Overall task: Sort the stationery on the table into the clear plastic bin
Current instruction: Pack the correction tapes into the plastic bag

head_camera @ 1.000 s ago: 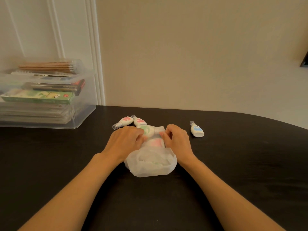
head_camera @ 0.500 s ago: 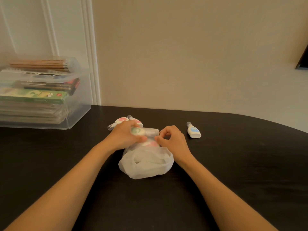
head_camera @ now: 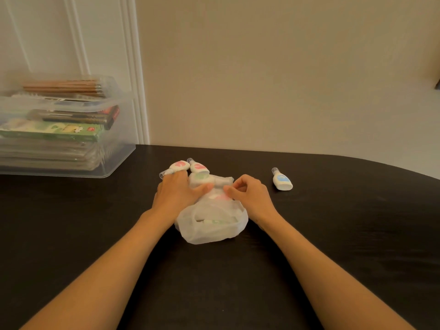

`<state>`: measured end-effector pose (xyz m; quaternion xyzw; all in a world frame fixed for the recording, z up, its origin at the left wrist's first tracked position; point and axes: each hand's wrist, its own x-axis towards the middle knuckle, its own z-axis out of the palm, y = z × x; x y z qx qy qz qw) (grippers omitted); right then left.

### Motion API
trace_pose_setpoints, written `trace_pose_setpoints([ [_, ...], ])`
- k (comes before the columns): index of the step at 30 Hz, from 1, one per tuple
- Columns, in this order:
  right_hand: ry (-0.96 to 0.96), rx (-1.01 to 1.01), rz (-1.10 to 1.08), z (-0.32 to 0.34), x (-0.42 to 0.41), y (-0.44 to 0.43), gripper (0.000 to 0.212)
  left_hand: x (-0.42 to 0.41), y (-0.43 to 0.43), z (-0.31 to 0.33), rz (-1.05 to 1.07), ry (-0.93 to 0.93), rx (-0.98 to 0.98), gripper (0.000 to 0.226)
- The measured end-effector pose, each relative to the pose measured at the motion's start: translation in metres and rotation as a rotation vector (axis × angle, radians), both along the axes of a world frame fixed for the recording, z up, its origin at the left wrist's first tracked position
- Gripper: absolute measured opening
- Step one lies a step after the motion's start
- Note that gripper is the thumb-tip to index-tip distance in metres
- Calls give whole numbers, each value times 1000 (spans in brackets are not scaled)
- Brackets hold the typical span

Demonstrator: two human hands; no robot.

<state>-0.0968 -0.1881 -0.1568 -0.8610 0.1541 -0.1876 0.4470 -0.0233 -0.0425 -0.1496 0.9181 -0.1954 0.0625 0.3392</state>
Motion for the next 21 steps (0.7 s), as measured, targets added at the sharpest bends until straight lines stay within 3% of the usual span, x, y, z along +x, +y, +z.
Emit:
trace_pose_setpoints([
  [2, -13, -66, 0, 0, 1, 0, 16, -1, 2, 2, -36, -27, 5, 32],
  [9, -81, -198, -28, 1, 3, -3, 26, -7, 4, 4, -154, -99, 108, 30],
  [15, -168, -214, -45, 1, 2, -2, 13, -14, -3, 9, -98, -285, 39, 27],
  [19, -162, -218, -11, 3, -4, 0, 19, -4, -9, 3, -222, -191, 15, 37],
  [21, -117, -314, -6, 6, -6, 1, 9, 0, -11, 0, -222, -126, 14, 36],
])
